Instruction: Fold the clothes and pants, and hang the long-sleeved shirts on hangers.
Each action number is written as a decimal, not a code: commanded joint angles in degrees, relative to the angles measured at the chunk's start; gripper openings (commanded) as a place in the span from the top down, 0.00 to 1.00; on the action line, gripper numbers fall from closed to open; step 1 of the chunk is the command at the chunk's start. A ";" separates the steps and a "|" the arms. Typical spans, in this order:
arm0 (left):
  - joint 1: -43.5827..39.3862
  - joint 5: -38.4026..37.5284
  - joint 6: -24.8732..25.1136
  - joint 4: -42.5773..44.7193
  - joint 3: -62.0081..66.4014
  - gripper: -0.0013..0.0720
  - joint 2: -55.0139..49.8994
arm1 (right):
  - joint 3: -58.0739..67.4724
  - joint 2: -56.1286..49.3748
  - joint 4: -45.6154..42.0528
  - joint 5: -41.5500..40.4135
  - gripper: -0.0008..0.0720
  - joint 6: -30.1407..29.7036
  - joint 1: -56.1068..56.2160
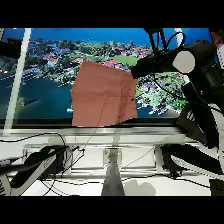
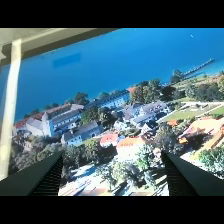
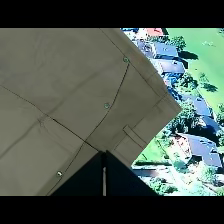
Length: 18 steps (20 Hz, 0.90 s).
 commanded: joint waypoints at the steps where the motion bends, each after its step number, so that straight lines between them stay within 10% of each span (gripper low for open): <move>1: 0.00 0.02 0.00 0.02 0.02 0.02 0.04 | 0.02 -0.02 0.00 0.00 0.97 0.00 0.07; 18: 0.00 0.04 -0.02 -0.48 0.02 0.02 0.04 | 0.00 -0.04 -5.20 0.61 0.97 -2.08 -0.02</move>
